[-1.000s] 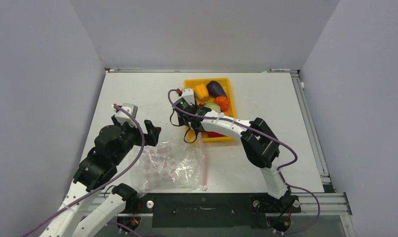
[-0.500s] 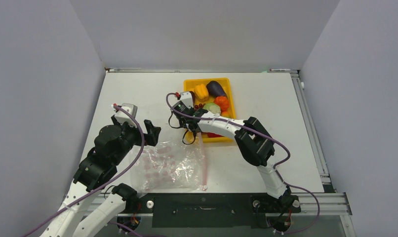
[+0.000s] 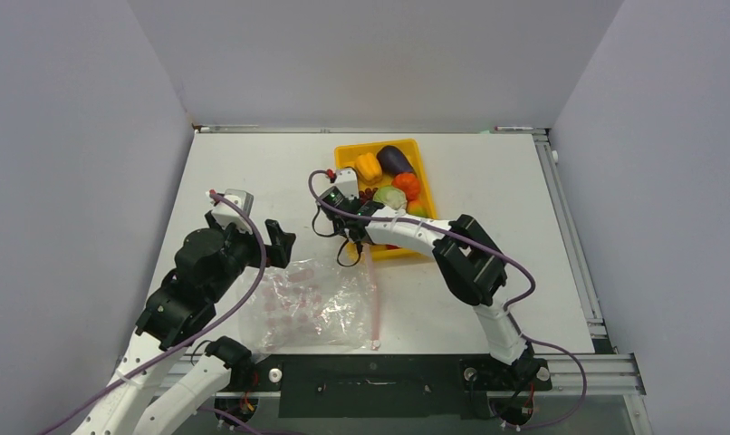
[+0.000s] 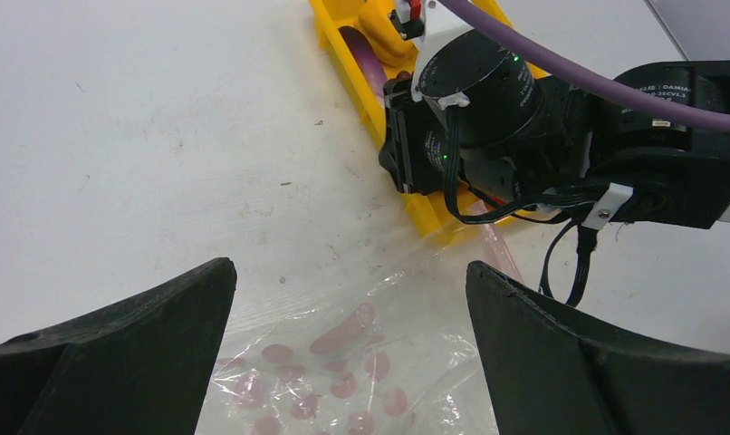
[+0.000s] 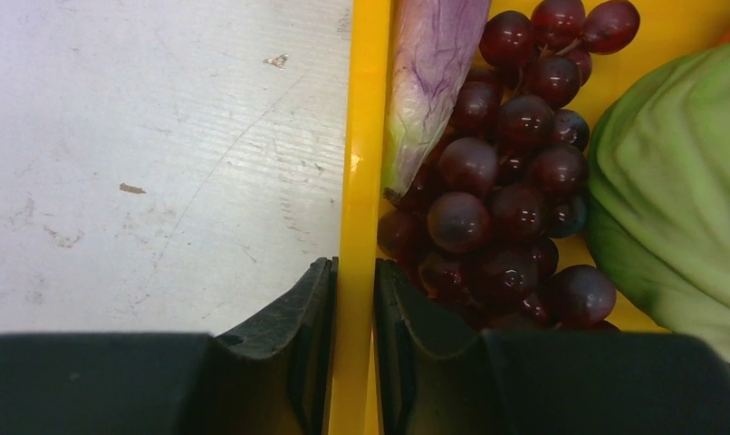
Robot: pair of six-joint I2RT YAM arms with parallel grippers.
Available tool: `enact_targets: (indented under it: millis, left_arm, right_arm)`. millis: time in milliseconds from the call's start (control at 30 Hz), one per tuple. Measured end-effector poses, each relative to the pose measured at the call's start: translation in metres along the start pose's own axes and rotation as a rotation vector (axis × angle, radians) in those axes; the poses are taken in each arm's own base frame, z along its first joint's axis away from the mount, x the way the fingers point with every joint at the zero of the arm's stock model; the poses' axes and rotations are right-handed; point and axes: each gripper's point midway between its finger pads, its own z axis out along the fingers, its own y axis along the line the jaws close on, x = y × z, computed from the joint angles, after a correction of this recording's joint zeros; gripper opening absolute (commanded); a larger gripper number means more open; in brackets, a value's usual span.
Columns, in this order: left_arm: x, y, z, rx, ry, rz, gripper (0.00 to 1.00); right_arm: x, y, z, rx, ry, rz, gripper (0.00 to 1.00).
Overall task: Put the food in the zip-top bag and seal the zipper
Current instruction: Move the bin to the center of the board.
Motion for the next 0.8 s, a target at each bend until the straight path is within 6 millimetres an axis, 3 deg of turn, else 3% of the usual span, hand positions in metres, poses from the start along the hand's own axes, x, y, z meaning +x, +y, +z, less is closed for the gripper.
enact_targets:
  millis: [500, 800]
  left_arm:
    - [0.005, 0.002, 0.004, -0.009, 0.02, 0.002, 0.96]
    - [0.005, 0.005, 0.006, -0.024, 0.026, 0.0, 0.96]
  right_arm:
    - [0.016, -0.083, -0.014, 0.091, 0.02, 0.052, 0.05]
    - [0.033, -0.103, -0.032, 0.105, 0.025, 0.049, 0.05]
